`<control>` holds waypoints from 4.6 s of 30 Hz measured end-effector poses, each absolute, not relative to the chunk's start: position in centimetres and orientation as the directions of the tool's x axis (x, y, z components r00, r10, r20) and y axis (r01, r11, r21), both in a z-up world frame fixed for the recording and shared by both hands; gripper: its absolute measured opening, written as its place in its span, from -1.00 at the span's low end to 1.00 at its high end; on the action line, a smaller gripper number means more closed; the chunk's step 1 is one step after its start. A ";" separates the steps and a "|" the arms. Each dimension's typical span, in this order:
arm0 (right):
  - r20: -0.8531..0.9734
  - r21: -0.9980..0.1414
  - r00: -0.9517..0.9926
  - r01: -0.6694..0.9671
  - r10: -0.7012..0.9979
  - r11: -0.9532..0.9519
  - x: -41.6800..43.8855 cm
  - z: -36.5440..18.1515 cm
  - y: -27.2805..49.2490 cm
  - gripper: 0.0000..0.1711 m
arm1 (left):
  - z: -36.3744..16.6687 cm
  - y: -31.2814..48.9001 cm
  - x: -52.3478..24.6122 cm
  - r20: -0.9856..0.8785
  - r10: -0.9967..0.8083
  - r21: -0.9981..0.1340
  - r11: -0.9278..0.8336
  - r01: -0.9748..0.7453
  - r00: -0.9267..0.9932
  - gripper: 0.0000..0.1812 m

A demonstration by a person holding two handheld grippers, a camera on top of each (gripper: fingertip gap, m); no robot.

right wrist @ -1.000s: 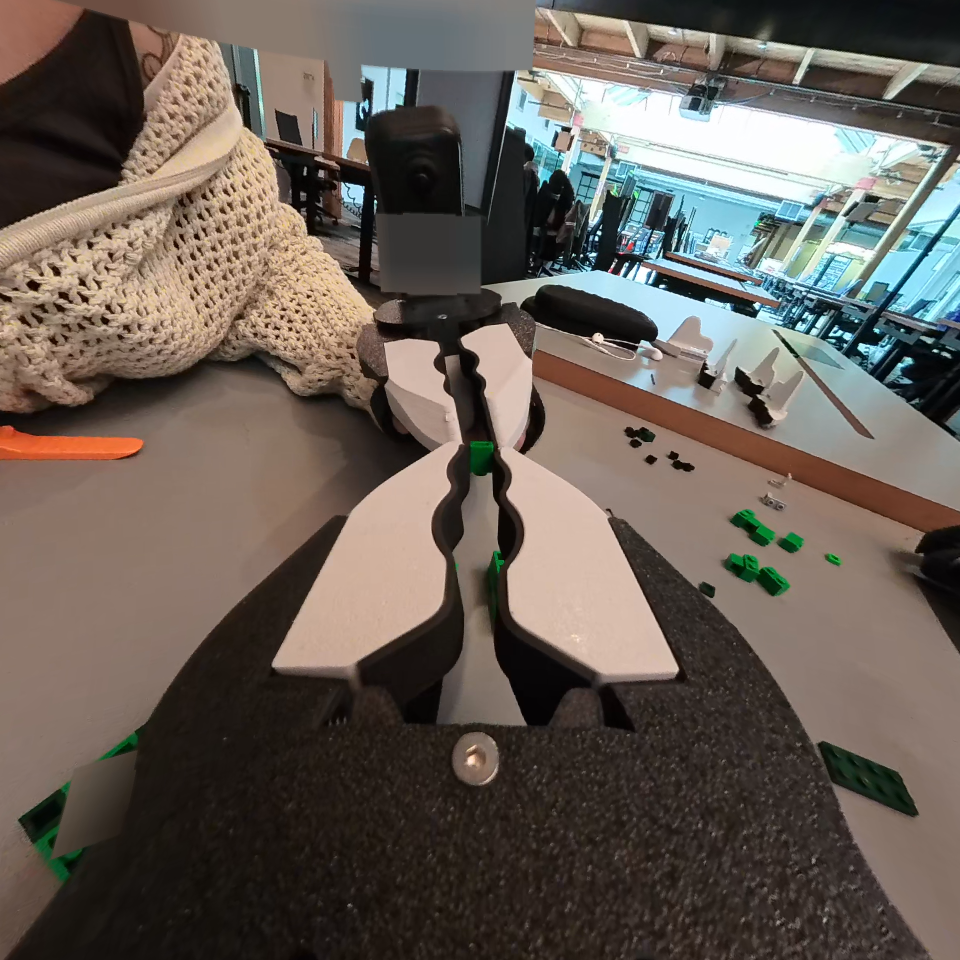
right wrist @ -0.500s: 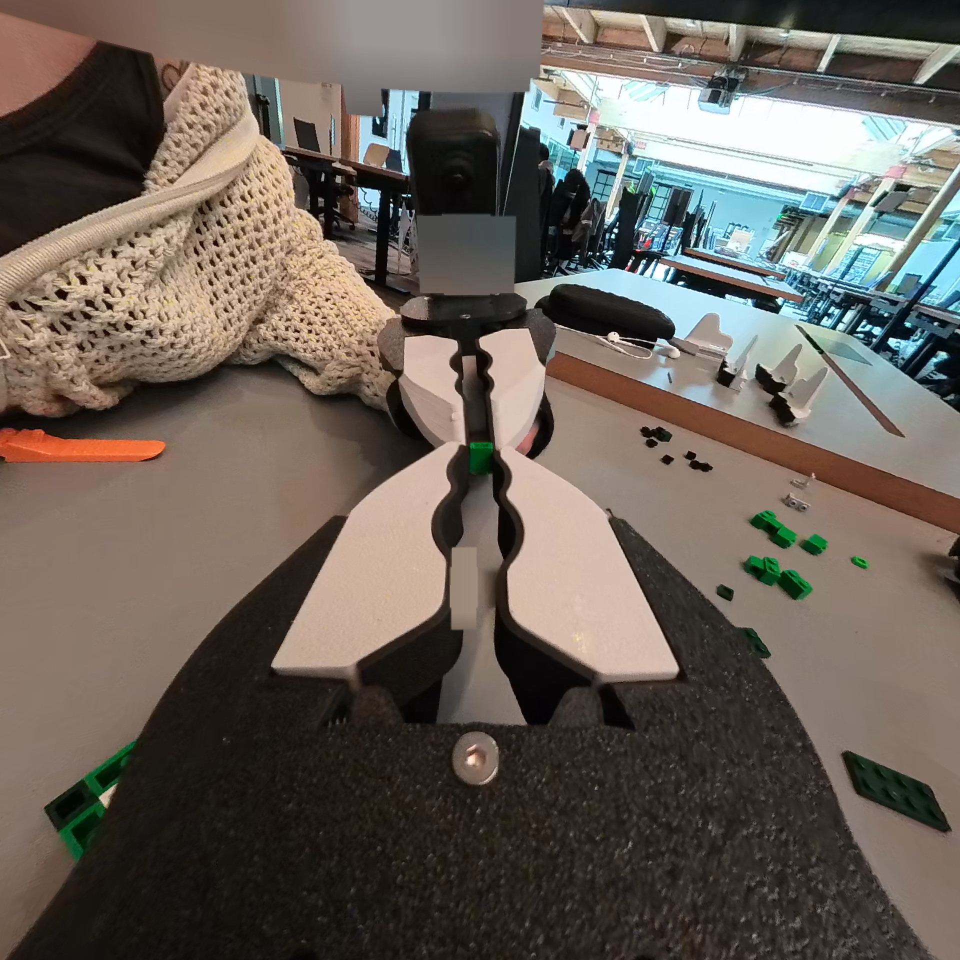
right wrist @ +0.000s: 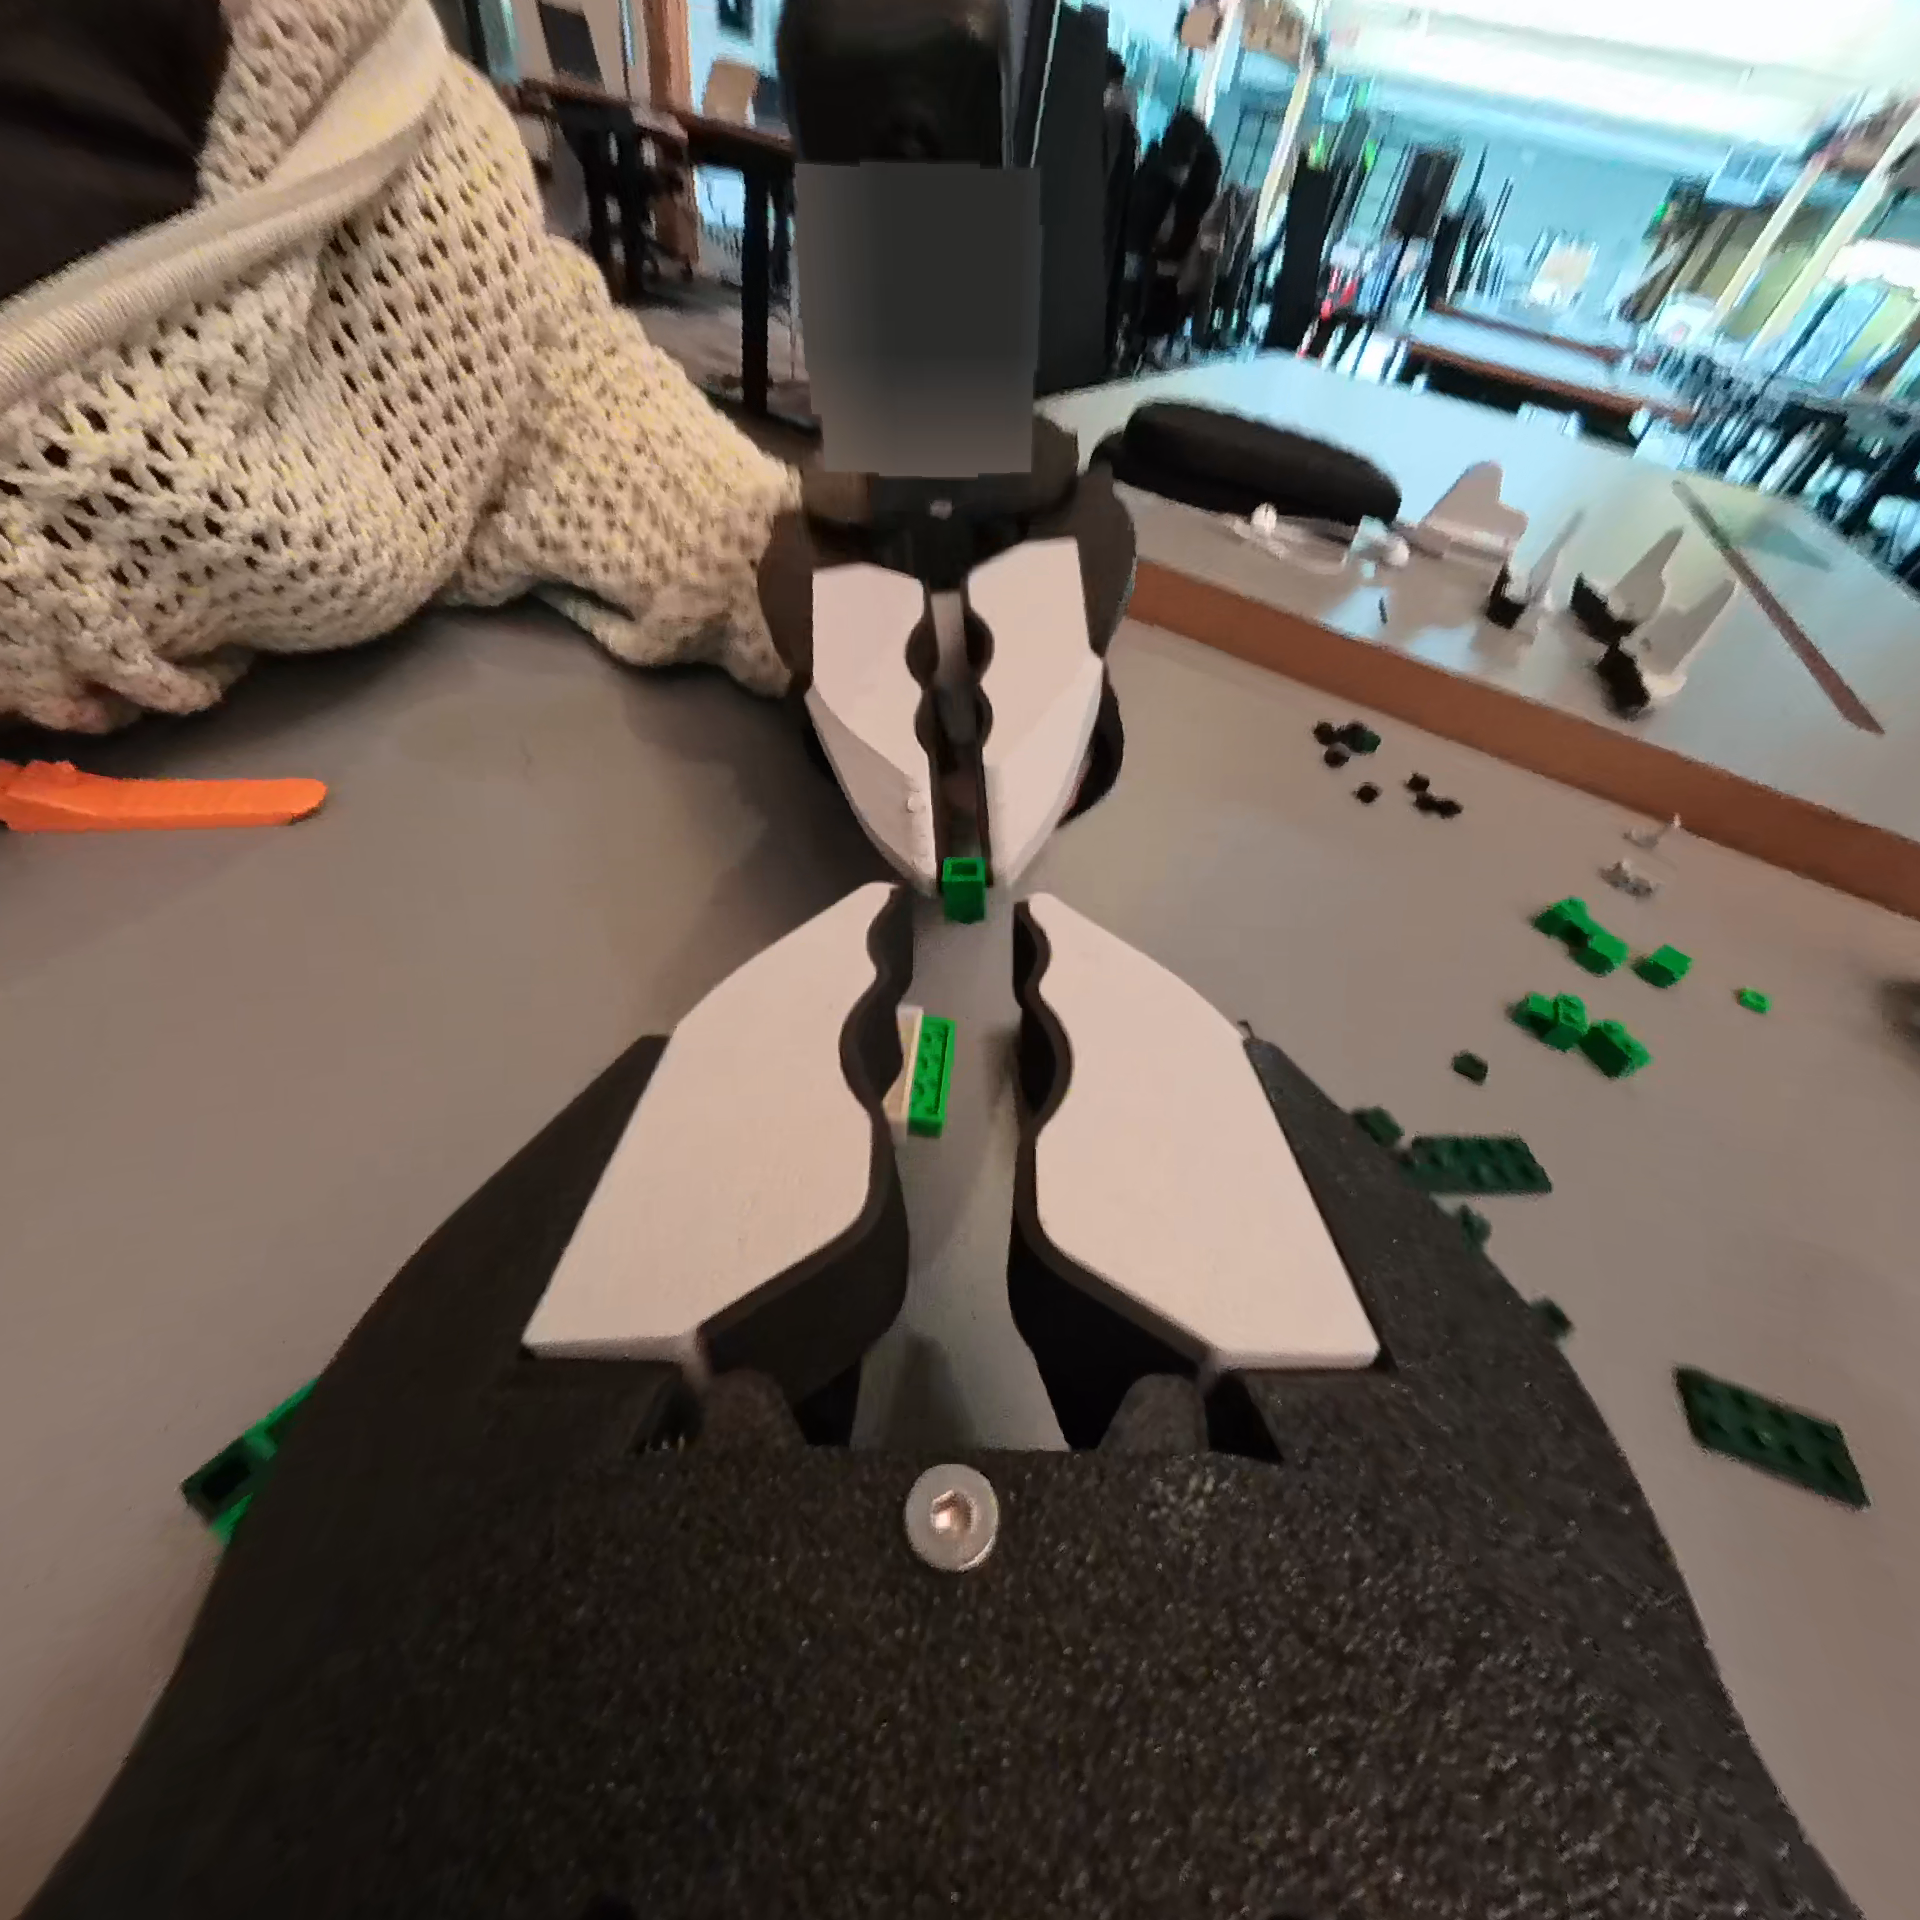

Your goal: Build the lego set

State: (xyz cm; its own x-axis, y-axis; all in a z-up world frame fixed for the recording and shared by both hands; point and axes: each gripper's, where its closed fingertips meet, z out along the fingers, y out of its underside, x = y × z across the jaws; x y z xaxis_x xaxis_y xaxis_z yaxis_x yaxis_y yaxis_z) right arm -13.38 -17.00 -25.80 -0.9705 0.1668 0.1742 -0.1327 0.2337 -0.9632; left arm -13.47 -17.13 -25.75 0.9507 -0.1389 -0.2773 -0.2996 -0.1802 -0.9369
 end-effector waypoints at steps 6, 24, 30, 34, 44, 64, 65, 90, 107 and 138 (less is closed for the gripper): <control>0.022 -0.845 -0.995 0.036 0.101 0.534 -12.6 -30.3 -16.9 -0.64 | -28.4 -18.2 -13.4 -0.241 -0.224 -0.869 -0.382 -0.313 0.944 -0.93; 0.011 -0.741 -0.993 0.071 0.118 0.668 -12.3 -32.3 -17.9 -0.62 | -30.9 -18.9 -14.1 -0.128 -0.213 -0.814 -0.535 -0.225 0.969 -0.93; 0.012 -0.740 -0.993 0.071 0.119 0.669 -12.2 -32.2 -18.0 -0.62 | -31.0 -19.0 -13.7 -0.117 -0.233 -0.813 -0.536 -0.228 0.965 -0.93; 0.013 -0.741 -0.993 0.067 0.114 0.668 -12.1 -32.2 -18.0 -0.62 | -31.0 -19.0 -13.6 -0.106 -0.239 -0.812 -0.539 -0.223 0.965 -0.93; 0.014 -0.746 -0.994 0.062 0.108 0.663 -12.0 -32.1 -18.1 -0.63 | -31.2 -19.0 -13.3 -0.097 -0.248 -0.805 -0.550 -0.222 0.964 -0.92; 0.001 -0.771 -0.996 0.054 0.086 0.634 -11.7 -31.6 -18.0 -0.62 | -31.3 -19.0 -12.9 -0.080 -0.254 -0.802 -0.558 -0.214 0.964 -0.92; -0.005 -0.780 -0.996 0.058 0.087 0.624 -11.7 -31.4 -18.0 -0.62 | -31.3 -19.0 -12.9 -0.079 -0.254 -0.802 -0.558 -0.213 0.964 -0.92; 0.021 -0.779 -0.998 0.023 0.063 0.627 -11.5 -31.5 -18.0 -0.79 | -31.3 -18.9 -13.3 -0.054 -0.225 -0.802 -0.571 -0.176 0.973 -0.93; 0.048 -0.846 -0.997 -0.006 0.064 0.533 -11.5 -29.8 -19.3 -0.72 | -31.4 -18.8 -13.3 -0.042 -0.219 -0.799 -0.578 -0.164 0.975 -0.92; 0.016 -0.801 -0.996 0.038 0.085 0.597 -11.1 -30.8 -20.1 -0.65 | -31.8 -19.6 -12.7 0.019 -0.233 -0.762 -0.633 -0.136 0.972 -0.80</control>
